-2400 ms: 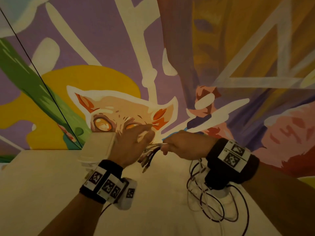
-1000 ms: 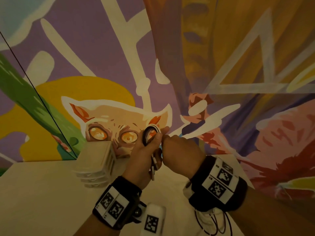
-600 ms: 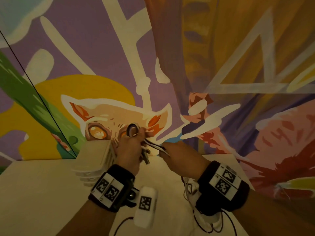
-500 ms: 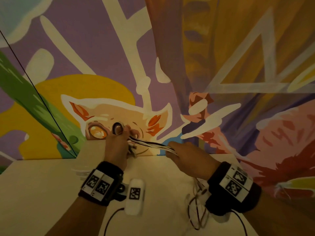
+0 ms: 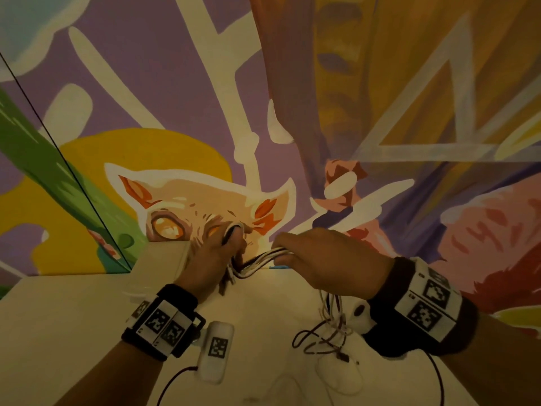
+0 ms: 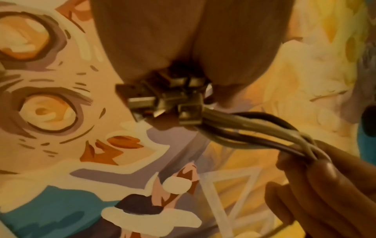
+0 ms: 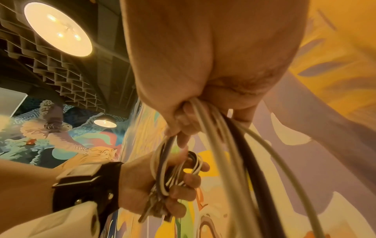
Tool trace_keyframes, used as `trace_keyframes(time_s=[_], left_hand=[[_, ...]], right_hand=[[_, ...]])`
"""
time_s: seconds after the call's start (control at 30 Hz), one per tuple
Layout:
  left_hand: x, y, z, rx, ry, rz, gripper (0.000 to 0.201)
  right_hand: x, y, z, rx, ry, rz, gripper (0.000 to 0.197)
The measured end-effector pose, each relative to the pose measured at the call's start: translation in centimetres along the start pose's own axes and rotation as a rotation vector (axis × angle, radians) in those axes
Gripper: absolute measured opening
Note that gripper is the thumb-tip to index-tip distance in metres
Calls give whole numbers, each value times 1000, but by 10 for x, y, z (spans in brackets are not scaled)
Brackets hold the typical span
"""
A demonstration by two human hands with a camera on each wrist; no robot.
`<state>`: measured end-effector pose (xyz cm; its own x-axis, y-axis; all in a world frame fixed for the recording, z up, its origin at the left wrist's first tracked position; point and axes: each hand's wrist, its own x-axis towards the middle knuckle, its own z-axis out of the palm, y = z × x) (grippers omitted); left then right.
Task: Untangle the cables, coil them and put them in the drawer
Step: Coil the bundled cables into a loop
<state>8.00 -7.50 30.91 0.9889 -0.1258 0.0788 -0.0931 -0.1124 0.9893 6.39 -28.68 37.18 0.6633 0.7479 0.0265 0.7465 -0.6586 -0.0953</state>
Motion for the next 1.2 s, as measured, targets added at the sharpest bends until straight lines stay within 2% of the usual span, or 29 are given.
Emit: trace_keyframes(time_s=[0.07,0.17,0.2,0.27,0.4,0.47,0.53,0.63,0.7,0.8,0.9,0.97,1.03,1.1,1.13,1.2], left_hand=[[-2,-2,3,-190,-130,-56,62],[-8,1,7,-271,-236,-64,79],[-9,4,11,-222,-277,-49,79],[-14,11,21,-104,-329,-8,63],[-10,17,31,-38,-164,-2,30],[-9,19,31,-4,-156,10,16],[-9,21,32,2,-174,26,20],[-12,23,33,-33,-168,43,24],[-15,24,31,-62,-187,20,21],[-20,25,30,105,-304,23,19],[-21,27,30,162,-364,1,17],[-21,26,30,84,-321,-9,20],[-22,23,28,-21,-246,3,33],[-21,19,28,-132,-169,13,42],[-21,17,28,-183,-142,23,43],[-22,13,32,-240,-103,22,45]], right_hand=[[5,0,-6,9,38,4,28],[10,-3,-15,54,91,67,29],[12,-6,-17,41,93,71,31],[16,-10,-21,19,90,71,34],[23,-2,-22,-7,107,82,35],[24,3,-18,8,95,75,32],[23,6,-14,105,118,67,30],[16,15,-8,305,174,140,26],[10,20,-2,218,129,222,21],[8,24,8,16,152,310,14],[10,22,10,-101,207,367,23],[10,21,12,-81,205,375,22],[8,17,11,80,234,350,18],[5,14,12,244,324,319,19],[3,12,15,278,352,324,19],[2,4,30,230,307,353,13]])
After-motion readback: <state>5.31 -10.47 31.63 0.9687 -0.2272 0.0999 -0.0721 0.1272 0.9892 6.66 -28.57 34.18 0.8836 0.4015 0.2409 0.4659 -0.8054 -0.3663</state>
